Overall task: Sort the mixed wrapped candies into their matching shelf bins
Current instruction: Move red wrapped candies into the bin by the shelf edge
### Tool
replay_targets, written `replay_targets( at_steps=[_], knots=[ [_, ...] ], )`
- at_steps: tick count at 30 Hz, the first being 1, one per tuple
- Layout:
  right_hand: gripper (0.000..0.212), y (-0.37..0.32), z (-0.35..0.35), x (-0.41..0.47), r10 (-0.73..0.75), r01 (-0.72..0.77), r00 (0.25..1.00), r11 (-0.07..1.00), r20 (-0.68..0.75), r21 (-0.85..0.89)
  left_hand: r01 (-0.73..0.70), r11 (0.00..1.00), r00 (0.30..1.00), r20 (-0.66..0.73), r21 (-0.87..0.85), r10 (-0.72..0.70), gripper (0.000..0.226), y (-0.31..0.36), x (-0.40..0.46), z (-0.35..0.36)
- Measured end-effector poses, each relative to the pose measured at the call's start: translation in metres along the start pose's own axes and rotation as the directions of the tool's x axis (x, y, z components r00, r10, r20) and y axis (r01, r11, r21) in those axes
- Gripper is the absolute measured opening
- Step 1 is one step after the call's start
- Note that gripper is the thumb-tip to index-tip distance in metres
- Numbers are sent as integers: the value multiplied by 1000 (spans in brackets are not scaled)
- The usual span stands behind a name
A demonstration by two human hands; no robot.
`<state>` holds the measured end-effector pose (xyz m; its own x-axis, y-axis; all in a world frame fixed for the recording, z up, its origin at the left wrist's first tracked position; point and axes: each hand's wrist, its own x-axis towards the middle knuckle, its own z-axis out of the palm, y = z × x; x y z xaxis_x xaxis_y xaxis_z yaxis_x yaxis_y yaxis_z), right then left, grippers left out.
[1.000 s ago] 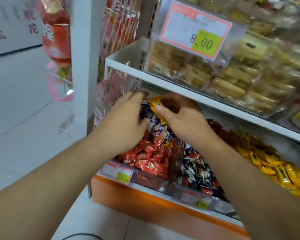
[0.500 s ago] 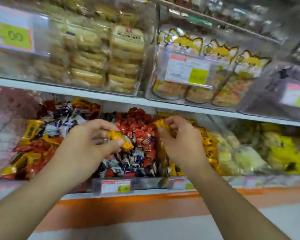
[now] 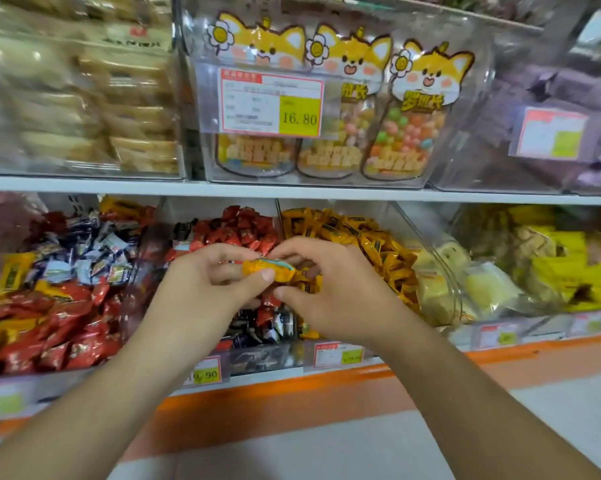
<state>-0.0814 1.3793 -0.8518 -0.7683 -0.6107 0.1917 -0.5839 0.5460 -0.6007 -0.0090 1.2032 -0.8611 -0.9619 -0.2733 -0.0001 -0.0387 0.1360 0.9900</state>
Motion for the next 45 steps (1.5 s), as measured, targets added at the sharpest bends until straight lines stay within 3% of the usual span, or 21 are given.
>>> replay_targets(
  at_steps=[4, 9, 11, 14, 19, 21, 24, 26, 29, 33, 39, 42, 45],
  knots=[
    [13, 3, -5, -1, 31, -36, 995, 998, -100, -51, 0, 998, 999, 42, 64, -2, 24, 2, -4, 1],
    [33, 32, -23, 16, 184, -303, 889, 923, -419, -237, -53, 982, 999, 12, 179, 51, 23, 7, -9, -22],
    [43, 35, -24, 24, 239, -378, 862, 890, -446, -255, -73, 972, 997, -4, 223, 76, 20, 6, -8, -37],
    [46, 23, -12, 32, 252, -358, 900, 893, -356, -272, -99, 948, 993, -35, 302, 115, 18, -2, -3, -65],
    [49, -18, 30, 46, 97, -117, 990, 967, -99, -226, -91, 887, 976, -135, 452, 169, 13, -19, 18, -121],
    [51, -37, 50, 54, 4, 1, 1000, 985, 31, -172, -56, 810, 965, -176, 583, 193, 14, -24, 31, -142],
    [54, -63, 83, 68, -114, 139, 969, 985, 219, -101, -35, 605, 949, -164, 796, 270, 24, -28, 54, -164],
    [53, -71, 101, 75, -148, 185, 945, 978, 293, -102, -15, 524, 943, -163, 852, 291, 28, -31, 72, -170],
    [49, -71, 115, 81, -149, 201, 934, 970, 324, -134, -62, 470, 929, -122, 880, 349, 41, -41, 101, -178],
    [47, -66, 115, 82, -161, 208, 936, 970, 312, -123, 12, 389, 975, -96, 921, 198, 38, -53, 137, -187],
    [45, -64, 119, 82, -177, 211, 943, 973, 282, -96, -22, 475, 967, -102, 880, 233, 27, -69, 164, -195],
    [44, -65, 118, 81, -170, 201, 945, 976, 280, -86, -26, 440, 957, -105, 898, 271, 15, -67, 162, -195],
    [45, -67, 117, 80, -163, 193, 946, 978, 281, -81, -46, 468, 937, -125, 883, 327, 21, -62, 142, -199]
  ],
)
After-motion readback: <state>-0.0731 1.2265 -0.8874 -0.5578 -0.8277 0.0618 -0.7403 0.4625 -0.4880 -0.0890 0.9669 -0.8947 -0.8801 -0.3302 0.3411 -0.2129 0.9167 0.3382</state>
